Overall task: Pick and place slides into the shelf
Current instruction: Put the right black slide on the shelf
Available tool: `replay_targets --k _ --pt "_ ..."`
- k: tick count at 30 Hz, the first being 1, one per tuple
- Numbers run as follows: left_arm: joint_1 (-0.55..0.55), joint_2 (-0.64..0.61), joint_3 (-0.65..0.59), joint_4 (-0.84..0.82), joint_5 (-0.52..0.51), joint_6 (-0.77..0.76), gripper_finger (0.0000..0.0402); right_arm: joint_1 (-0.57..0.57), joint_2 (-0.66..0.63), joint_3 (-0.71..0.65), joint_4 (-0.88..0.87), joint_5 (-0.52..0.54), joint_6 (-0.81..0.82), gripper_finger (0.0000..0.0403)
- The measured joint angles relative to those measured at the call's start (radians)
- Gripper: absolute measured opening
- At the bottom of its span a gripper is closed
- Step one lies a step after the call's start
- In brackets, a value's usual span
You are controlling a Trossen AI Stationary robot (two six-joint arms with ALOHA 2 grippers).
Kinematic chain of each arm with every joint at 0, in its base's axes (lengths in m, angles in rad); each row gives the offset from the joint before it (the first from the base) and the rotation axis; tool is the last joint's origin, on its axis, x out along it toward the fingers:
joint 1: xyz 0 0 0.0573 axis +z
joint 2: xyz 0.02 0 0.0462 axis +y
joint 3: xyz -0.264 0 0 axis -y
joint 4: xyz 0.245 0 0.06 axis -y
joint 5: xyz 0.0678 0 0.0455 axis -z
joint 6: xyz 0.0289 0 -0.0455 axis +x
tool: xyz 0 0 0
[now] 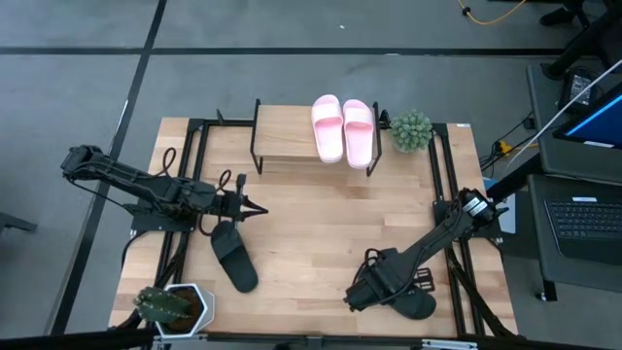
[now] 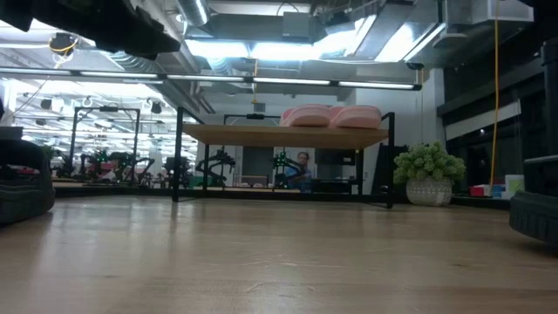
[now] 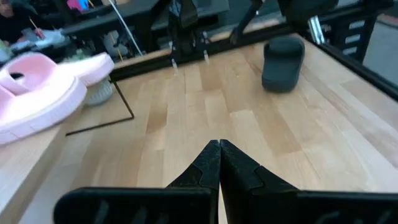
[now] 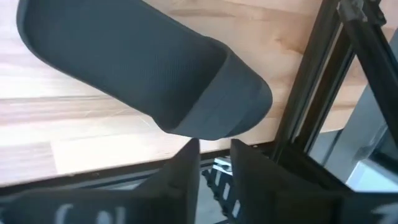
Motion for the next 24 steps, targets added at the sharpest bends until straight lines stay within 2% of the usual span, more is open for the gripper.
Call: replay_targets --k 6,24 --pt "0.0 0.0 0.0 -0.025 0.0 0.0 0.0 0.0 0.0 0.0 0.002 0.0 0.09 0.0128" --pt "0.001 0.0 0.0 -0.02 0.0 0.027 0.0 0.003 0.148 0.0 0.005 -0.003 0.122 0.0131"
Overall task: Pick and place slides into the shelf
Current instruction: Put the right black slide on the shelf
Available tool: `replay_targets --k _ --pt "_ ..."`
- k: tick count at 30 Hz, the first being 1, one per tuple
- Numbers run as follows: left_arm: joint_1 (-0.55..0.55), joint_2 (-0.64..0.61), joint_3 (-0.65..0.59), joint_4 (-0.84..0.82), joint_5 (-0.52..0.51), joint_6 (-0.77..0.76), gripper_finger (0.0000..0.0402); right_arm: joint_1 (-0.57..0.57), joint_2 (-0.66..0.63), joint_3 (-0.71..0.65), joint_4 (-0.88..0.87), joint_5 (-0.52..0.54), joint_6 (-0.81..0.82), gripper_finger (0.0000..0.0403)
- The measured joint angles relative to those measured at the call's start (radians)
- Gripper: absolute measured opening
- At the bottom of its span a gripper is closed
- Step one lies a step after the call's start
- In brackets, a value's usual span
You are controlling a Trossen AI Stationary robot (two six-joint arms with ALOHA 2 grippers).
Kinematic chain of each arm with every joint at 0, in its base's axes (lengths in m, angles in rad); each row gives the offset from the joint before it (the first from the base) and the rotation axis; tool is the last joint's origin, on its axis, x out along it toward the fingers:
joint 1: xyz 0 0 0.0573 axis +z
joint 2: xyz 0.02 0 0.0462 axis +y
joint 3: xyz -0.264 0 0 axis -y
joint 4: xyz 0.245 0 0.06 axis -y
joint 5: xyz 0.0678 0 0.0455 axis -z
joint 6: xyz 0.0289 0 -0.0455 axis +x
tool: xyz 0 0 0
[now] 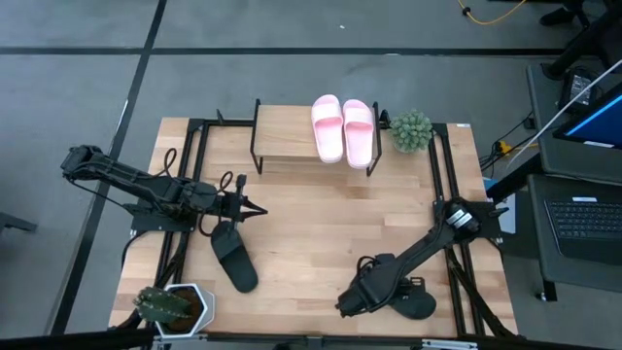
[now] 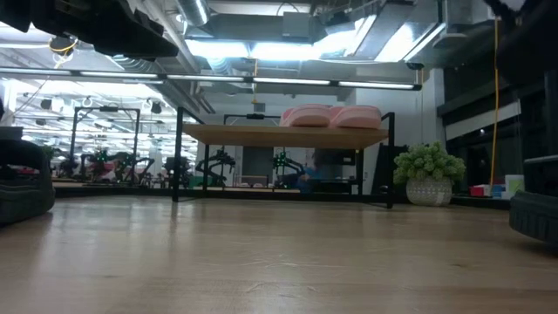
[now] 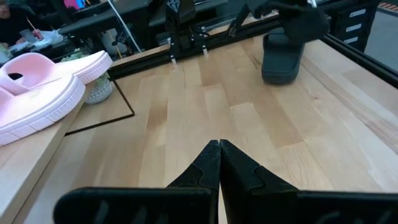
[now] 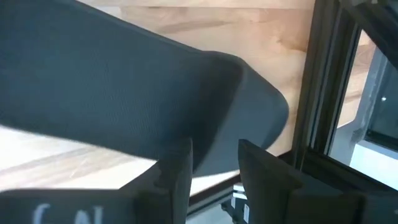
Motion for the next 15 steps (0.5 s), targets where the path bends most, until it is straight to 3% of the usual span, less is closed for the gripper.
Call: replay_targets --k 10,15 --pt "0.0 0.0 0.0 0.0 0.0 0.008 0.0 0.0 0.041 0.0 0.007 -0.012 0.0 0.0131" --pt "0.0 0.0 0.0 0.0 0.0 0.023 0.0 0.006 0.041 0.0 -0.037 -0.103 0.0 0.0131"
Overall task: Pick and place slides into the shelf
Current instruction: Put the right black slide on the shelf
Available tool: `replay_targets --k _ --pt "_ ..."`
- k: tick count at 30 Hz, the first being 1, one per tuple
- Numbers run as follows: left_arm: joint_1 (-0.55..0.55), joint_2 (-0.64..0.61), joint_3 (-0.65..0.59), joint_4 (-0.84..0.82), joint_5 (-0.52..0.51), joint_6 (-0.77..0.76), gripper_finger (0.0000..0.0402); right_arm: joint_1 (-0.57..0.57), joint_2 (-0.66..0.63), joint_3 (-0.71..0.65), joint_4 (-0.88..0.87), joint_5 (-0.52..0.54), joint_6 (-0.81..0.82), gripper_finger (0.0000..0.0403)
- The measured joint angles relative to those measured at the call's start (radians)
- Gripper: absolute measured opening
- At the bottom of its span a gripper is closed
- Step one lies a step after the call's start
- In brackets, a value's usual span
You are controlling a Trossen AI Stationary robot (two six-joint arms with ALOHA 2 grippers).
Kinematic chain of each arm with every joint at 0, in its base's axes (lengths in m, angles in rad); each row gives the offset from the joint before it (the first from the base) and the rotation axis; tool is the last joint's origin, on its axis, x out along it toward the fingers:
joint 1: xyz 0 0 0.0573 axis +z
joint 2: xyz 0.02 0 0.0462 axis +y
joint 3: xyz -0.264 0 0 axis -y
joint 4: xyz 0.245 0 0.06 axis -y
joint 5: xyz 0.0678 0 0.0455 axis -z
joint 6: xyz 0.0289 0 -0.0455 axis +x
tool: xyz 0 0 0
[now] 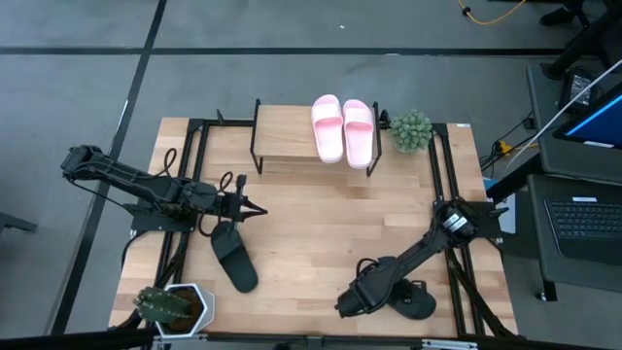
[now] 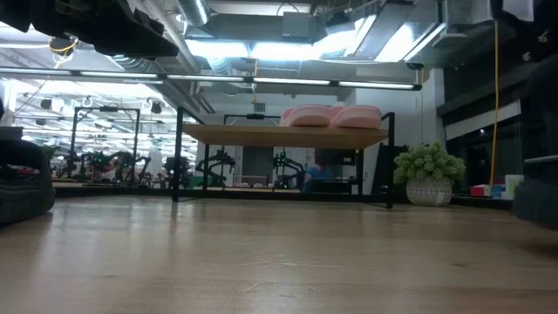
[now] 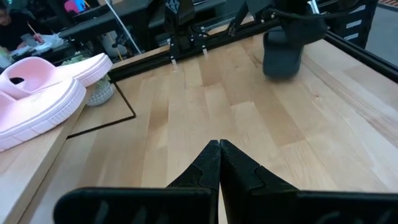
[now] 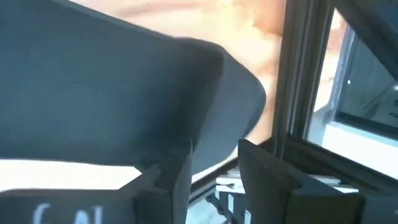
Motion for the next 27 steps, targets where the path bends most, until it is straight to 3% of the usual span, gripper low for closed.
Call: replay_targets --k 27 --pt "0.0 0.0 0.0 0.0 0.0 0.003 0.0 0.012 0.003 0.0 0.013 0.038 0.05 0.0131"
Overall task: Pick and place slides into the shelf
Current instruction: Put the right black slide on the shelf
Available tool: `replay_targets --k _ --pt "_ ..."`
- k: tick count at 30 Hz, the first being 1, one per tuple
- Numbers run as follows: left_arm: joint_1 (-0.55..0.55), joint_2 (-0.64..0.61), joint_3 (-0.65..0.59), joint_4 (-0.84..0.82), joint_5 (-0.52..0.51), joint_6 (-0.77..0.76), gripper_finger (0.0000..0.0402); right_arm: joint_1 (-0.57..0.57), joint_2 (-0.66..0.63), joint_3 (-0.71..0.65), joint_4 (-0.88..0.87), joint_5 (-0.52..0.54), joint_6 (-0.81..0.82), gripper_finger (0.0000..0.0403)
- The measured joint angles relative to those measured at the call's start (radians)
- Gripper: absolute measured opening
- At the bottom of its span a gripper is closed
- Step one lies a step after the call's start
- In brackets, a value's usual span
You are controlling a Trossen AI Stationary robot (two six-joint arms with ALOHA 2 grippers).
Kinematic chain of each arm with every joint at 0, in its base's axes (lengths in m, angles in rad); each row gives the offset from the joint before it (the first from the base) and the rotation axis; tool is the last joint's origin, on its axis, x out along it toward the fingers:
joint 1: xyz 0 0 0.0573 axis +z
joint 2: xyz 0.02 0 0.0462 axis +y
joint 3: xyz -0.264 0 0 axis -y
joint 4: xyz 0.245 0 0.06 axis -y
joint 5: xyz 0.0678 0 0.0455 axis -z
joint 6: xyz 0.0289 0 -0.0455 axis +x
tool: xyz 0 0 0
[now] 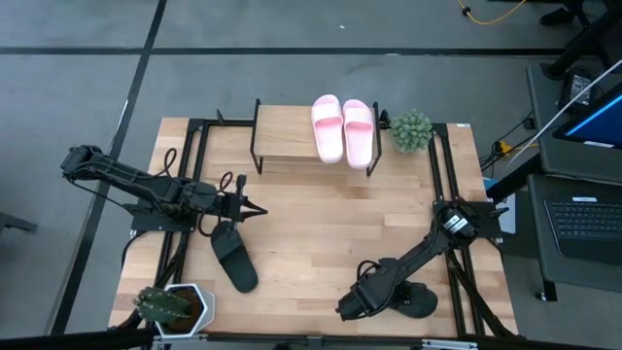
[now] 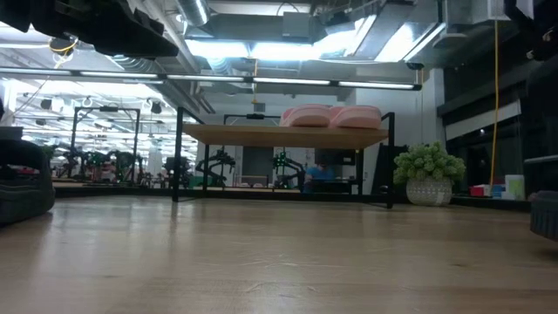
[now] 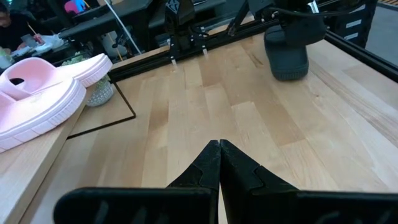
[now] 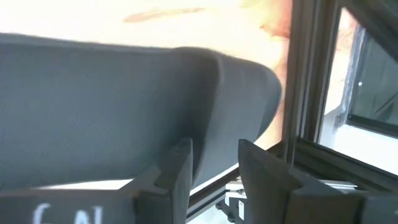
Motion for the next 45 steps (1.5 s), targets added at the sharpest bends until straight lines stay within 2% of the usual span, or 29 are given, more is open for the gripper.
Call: replay_targets --k 28,35,45 --pt "0.0 0.0 0.0 0.0 0.0 0.0 0.0 0.009 0.001 0.0 -0.002 0.001 0.0 0.0131" --pt "0.0 0.0 0.0 -0.001 0.0 0.0 0.0 0.02 0.047 0.0 -0.004 0.003 -0.025 0.0131" --pt "0.0 0.0 0.0 0.0 0.0 -0.001 0.0 0.02 0.047 0.0 -0.015 0.001 -0.051 0.0125"
